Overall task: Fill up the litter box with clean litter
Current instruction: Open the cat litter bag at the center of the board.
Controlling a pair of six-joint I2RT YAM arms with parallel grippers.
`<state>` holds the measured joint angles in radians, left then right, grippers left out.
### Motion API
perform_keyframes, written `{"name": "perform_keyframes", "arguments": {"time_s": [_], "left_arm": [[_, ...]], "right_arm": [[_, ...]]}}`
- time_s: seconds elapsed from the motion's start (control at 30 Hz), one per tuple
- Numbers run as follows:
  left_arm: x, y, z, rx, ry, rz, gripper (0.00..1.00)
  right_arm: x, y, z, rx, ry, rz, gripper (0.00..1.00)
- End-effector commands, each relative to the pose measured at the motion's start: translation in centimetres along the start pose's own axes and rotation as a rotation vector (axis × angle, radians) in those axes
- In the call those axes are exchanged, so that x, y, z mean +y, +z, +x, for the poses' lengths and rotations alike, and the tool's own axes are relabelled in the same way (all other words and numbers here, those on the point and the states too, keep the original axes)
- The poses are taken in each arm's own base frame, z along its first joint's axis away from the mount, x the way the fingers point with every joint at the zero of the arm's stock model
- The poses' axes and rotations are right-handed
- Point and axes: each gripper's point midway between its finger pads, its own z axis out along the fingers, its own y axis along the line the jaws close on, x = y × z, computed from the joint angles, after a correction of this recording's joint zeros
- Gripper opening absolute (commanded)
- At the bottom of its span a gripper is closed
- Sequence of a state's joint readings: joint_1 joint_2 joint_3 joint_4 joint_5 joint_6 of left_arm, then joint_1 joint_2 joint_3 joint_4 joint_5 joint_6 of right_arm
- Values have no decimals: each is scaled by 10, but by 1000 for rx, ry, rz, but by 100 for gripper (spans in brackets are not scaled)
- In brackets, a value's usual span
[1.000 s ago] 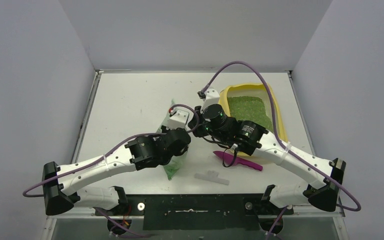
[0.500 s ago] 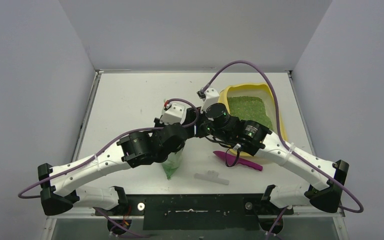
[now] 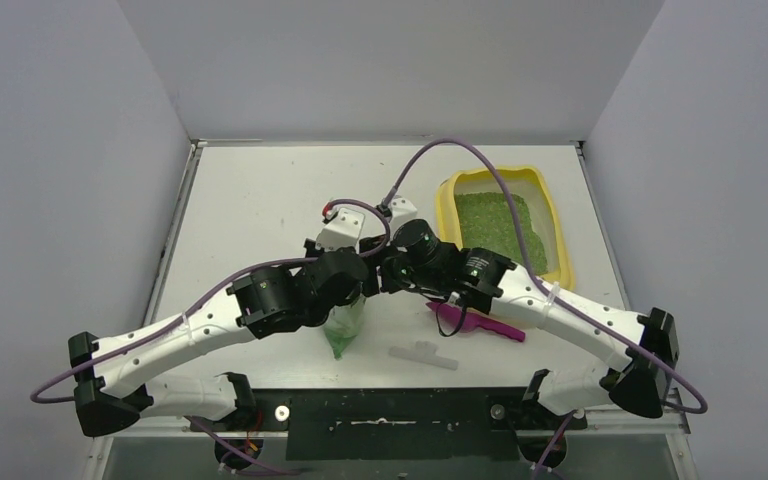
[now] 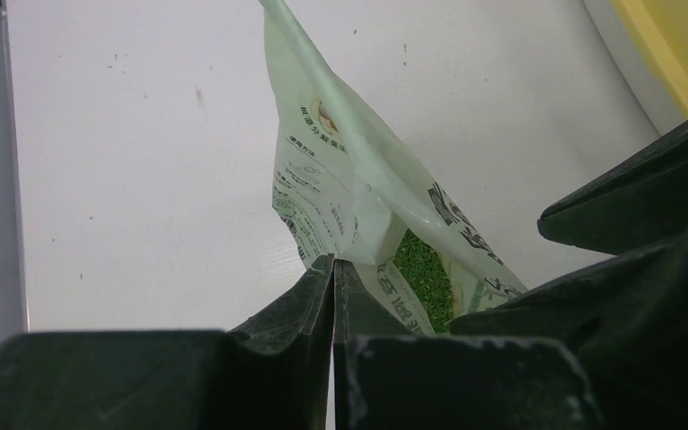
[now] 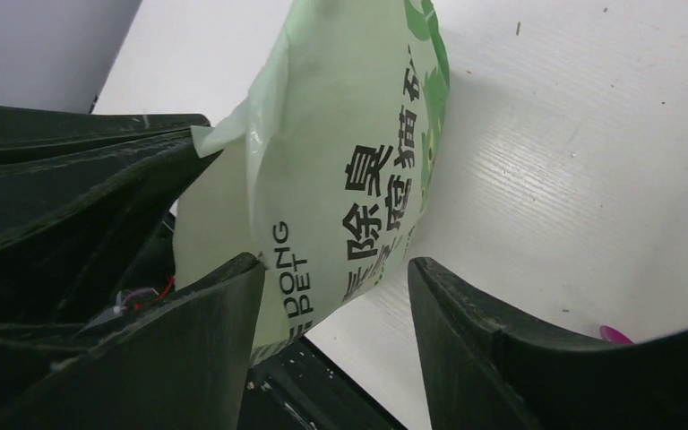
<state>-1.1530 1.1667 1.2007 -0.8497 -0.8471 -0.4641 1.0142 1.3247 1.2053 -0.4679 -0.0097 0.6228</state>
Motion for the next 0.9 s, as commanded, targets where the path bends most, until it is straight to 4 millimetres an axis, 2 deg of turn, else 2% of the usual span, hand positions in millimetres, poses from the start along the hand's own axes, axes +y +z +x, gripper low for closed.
{"name": "perform_keyframes", "arguments": {"time_s": [0.0,0.13,0.2,0.27,0.33,0.4,0.53,0.7,0.87], "left_arm": [[1,-1,-5,-14,-55,25,0],[-1,1,-2,-6,-66,44,0],[-1,2,-1,2,-88,57,0],[3,4,1,16,-126,74,0],[9,6,0,17,-192,114,4],[18,5,-5,-5,-256,153,22],[46,2,-11,-33,-350,171,44],[65,-3,-13,-50,-404,197,49],[77,0,-3,-41,-413,167,55]], "right_arm": [[-2,8,-12,-41,-6,32,57],[-38,12,-21,-99,-45,224,30],[-54,10,-26,-120,-64,311,13],[-63,9,-35,-151,-69,337,0],[-66,10,-47,-171,-47,291,0],[-68,10,-63,-184,5,212,0],[-64,4,-103,-223,57,62,0],[-29,10,-129,-169,-71,-97,0],[2,3,-139,-161,-223,-257,0]]}}
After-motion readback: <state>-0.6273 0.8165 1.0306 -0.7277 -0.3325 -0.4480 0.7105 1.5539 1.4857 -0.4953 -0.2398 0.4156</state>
